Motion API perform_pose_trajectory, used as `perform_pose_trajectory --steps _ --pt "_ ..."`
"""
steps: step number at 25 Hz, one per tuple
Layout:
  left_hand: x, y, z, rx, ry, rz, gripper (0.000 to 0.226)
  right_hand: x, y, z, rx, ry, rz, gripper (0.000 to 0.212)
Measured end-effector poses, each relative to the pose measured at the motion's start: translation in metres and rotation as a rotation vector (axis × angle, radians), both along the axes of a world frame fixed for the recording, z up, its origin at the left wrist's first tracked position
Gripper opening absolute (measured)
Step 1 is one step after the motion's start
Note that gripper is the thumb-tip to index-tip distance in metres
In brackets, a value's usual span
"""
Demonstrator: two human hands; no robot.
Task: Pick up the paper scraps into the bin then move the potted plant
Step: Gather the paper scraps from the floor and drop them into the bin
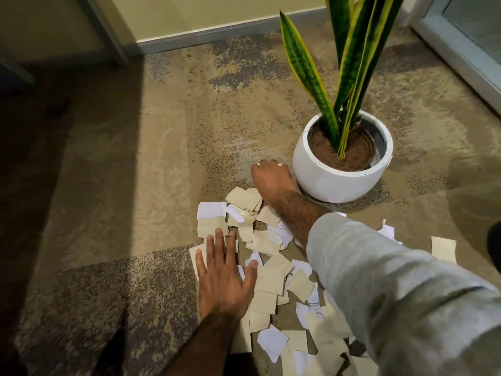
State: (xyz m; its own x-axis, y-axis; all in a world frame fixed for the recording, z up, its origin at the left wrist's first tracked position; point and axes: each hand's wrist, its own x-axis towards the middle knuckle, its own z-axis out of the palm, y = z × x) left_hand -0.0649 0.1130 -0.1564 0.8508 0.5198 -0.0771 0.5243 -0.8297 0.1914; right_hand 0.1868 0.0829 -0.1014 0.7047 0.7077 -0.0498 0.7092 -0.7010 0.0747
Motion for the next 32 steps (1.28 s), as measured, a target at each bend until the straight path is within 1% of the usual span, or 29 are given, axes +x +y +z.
perform_pose_trajectory --steps 2,4,6,7,10,14,15,17,19,22,25,27,29,30,31,32 --pt "0.001 0.001 -0.002 0.018 0.001 0.004 0.077 0.001 0.001 -0.003 -0.023 0.050 -0.055 0.044" --pt "0.002 0.001 -0.004 0.019 0.009 0.008 0.076 -0.001 0.012 -0.004 -0.093 0.149 -0.076 0.061" --pt "0.001 -0.001 -0.003 0.020 0.009 0.000 0.077 -0.001 0.019 -0.001 -0.168 0.185 -0.079 0.066" --pt "0.001 -0.001 -0.003 0.025 0.008 -0.002 0.077 0.001 0.020 0.000 -0.182 0.163 -0.073 0.066" --pt "0.002 0.001 -0.003 0.024 0.024 0.004 0.076 0.006 0.017 -0.001 -0.131 0.065 -0.064 0.058" --pt "0.001 0.002 -0.005 0.013 0.004 0.000 0.076 0.014 0.018 -0.006 -0.052 -0.038 -0.077 0.037" --pt "0.000 0.002 -0.005 0.010 0.000 -0.001 0.075 0.016 0.016 -0.006 -0.019 -0.025 -0.090 0.032" --pt "0.001 0.002 -0.003 0.014 0.009 0.003 0.075 0.013 0.014 -0.006 0.077 0.072 -0.078 0.027" --pt "0.001 0.001 -0.003 0.017 0.010 0.004 0.075 -0.006 0.014 -0.006 0.149 0.186 0.039 0.031" --pt "0.000 0.002 -0.003 0.016 -0.002 0.003 0.076 -0.048 -0.001 -0.008 0.130 0.351 0.175 0.029" --pt "0.000 0.001 -0.004 0.012 0.004 -0.001 0.077 -0.077 -0.050 -0.004 0.125 0.319 0.230 0.026" --pt "-0.001 0.001 -0.004 0.021 0.011 -0.002 0.078 -0.099 -0.089 0.001 0.080 0.324 0.233 0.031" --pt "-0.001 0.001 -0.005 0.015 0.000 -0.004 0.079 -0.118 -0.120 0.011 0.029 0.376 0.258 0.034" --pt "-0.001 0.001 -0.005 0.007 -0.005 -0.005 0.079 -0.124 -0.132 0.018 0.060 0.390 0.257 0.035" --pt "0.000 0.001 -0.004 -0.007 -0.003 -0.004 0.080 -0.125 -0.142 0.025 0.142 0.368 0.229 0.036" --pt "0.000 0.000 -0.002 -0.021 0.001 -0.004 0.081 -0.122 -0.154 0.032 0.269 0.304 0.163 0.035"
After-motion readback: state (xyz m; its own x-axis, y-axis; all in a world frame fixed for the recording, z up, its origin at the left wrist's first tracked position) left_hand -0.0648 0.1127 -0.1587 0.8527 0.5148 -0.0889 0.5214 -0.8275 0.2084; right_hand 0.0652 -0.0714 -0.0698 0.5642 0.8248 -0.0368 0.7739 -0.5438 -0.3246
